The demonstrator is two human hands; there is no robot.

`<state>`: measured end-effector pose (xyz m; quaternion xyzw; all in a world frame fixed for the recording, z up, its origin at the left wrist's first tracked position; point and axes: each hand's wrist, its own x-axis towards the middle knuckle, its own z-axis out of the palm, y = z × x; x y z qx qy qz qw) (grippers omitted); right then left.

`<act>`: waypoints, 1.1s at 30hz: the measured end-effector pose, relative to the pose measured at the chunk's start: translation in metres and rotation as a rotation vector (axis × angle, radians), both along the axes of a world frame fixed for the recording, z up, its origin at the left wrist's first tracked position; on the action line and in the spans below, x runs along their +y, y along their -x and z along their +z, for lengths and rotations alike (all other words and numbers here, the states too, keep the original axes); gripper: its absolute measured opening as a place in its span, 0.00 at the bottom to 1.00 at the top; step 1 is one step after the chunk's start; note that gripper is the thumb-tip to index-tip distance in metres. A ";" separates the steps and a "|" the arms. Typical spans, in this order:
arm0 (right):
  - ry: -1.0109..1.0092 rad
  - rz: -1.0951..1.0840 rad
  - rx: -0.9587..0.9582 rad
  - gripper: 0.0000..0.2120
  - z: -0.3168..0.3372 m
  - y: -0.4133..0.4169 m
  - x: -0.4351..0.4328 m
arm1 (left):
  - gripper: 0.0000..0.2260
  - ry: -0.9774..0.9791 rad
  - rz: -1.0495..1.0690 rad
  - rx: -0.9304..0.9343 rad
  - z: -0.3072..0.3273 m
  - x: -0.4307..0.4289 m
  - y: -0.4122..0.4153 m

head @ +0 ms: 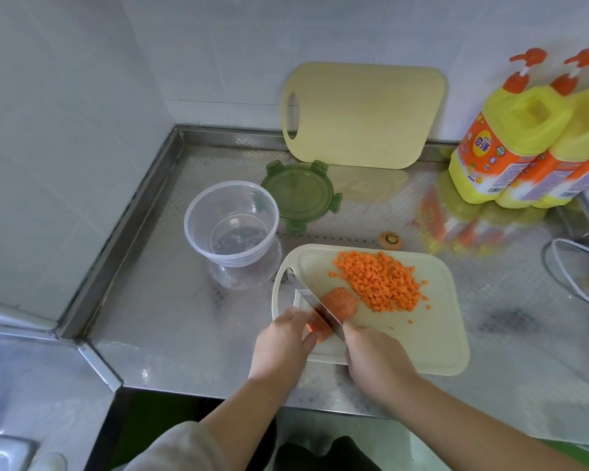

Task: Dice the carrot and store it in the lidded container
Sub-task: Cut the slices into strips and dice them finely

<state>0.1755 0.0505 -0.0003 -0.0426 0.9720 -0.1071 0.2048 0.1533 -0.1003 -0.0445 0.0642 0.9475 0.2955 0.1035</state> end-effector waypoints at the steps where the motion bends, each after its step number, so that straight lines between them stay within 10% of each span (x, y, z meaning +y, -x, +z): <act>1: 0.010 -0.003 0.004 0.11 0.000 0.001 0.002 | 0.10 -0.006 0.002 -0.001 0.002 0.000 0.000; 33: -0.093 0.066 0.010 0.11 0.001 -0.009 -0.009 | 0.09 -0.003 0.051 -0.001 -0.004 0.003 0.001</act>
